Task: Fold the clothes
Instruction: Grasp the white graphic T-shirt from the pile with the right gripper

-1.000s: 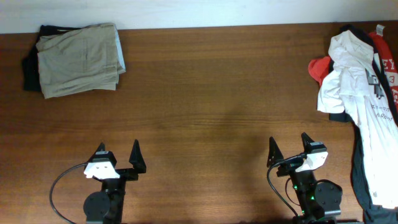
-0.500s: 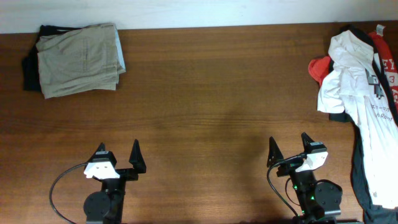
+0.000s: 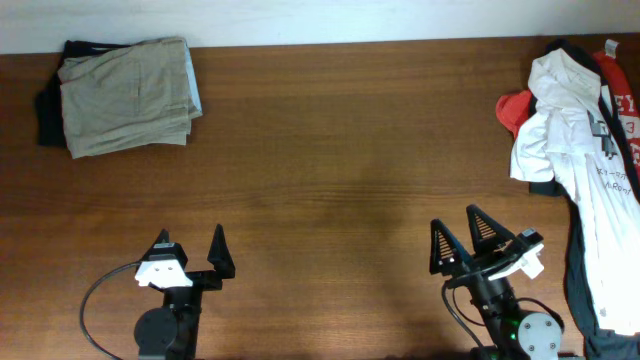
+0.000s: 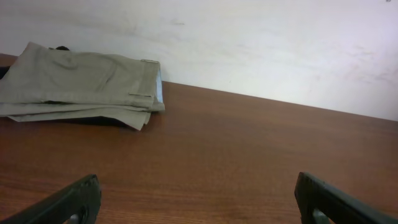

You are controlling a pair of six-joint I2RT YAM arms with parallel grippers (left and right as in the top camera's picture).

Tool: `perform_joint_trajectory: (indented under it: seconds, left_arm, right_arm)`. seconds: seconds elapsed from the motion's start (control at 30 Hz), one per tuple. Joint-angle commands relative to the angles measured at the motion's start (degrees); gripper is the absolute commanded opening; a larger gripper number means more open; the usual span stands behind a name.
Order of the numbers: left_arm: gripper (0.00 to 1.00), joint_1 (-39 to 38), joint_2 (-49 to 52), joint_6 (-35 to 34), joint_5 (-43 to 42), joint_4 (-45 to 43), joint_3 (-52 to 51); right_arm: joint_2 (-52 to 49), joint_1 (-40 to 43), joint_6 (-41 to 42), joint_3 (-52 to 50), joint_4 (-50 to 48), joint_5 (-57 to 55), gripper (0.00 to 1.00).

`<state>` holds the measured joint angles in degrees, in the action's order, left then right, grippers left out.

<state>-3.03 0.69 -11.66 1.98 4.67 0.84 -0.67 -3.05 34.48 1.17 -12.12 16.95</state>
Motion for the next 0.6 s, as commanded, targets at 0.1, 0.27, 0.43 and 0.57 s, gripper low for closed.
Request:
perform_joint_trajectory:
  seconds: [0.1, 0.27, 0.43, 0.57]
  left_arm:
    - [0.99, -0.2, -0.3, -0.3, 0.4, -0.1, -0.3]
    - [0.99, -0.2, -0.3, -0.3, 0.4, -0.1, -0.3]
    - [0.99, -0.2, -0.3, -0.3, 0.4, -0.1, -0.3]
    - [0.99, -0.2, -0.3, -0.3, 0.4, -0.1, -0.3]
  right_arm:
    - [-22.8, -0.2, -14.2, 24.5, 1.2, -14.6, 0.99]
    - [-65.2, 9.9, -18.1, 62.0, 23.7, -17.0, 0.99]
    - [-97.2, 25.4, -23.8, 93.3, 46.4, -17.9, 0.99]
    - [-107.7, 32.6, -31.3, 93.6, 44.9, -17.4, 0.98]
